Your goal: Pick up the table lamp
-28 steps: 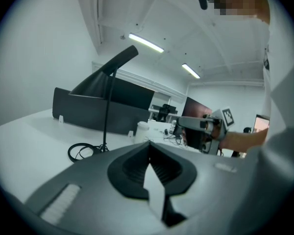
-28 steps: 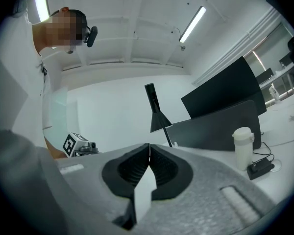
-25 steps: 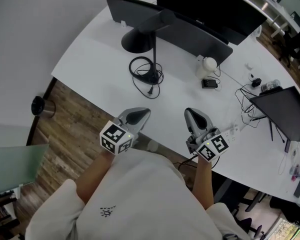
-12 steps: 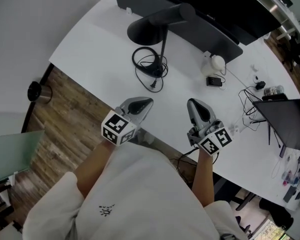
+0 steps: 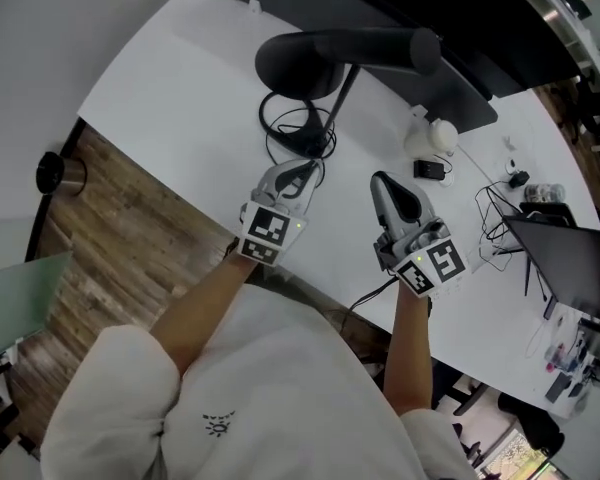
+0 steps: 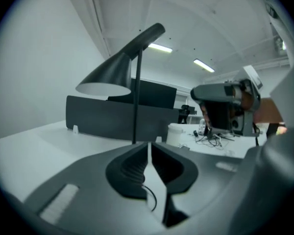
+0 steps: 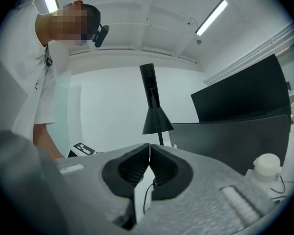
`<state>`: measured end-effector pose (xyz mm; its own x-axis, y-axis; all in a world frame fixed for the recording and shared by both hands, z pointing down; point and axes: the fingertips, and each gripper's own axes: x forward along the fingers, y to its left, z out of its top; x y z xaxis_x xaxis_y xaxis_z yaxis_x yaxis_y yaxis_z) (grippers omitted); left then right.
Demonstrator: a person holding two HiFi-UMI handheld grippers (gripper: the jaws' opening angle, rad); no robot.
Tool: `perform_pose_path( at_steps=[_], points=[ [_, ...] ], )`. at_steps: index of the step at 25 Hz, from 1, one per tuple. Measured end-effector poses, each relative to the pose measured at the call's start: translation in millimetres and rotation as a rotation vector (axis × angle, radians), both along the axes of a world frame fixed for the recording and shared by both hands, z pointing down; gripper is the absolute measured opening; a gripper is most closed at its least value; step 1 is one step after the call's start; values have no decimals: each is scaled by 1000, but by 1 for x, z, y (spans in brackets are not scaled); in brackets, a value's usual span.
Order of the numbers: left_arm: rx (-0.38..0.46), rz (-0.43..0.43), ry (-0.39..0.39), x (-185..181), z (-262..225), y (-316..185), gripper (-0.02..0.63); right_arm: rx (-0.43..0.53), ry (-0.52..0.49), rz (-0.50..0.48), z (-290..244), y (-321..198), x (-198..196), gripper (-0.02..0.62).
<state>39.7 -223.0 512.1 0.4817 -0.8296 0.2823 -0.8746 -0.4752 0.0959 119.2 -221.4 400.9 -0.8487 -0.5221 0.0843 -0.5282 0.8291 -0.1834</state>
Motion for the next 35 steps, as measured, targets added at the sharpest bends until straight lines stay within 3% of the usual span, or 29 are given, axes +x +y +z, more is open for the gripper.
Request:
perform_pose_path(
  at_steps=[3, 7, 8, 10, 17, 21, 35],
  points=[
    [-25, -4, 52, 4, 12, -24, 69, 22, 11, -25, 0, -22, -13, 3],
    [-18, -13, 54, 2, 22, -54, 121, 39, 26, -83, 2, -49, -34, 9],
    [-11, -9, 48, 4, 23, -61, 127, 44, 39, -102, 2, -55, -38, 79],
    [5, -5, 32, 4, 24, -73, 135, 65, 64, -137, 0, -63, -49, 110],
    [6, 14, 13, 7, 40, -95, 112, 119, 131, -245, -1, -81, -87, 110],
    [0, 18, 10, 11, 50, -98, 55, 132, 124, -254, -6, -86, -91, 110],
    [2, 109, 27, 17, 60, -98, 51, 120, 82, -313, -14, -94, -99, 104]
  ],
)
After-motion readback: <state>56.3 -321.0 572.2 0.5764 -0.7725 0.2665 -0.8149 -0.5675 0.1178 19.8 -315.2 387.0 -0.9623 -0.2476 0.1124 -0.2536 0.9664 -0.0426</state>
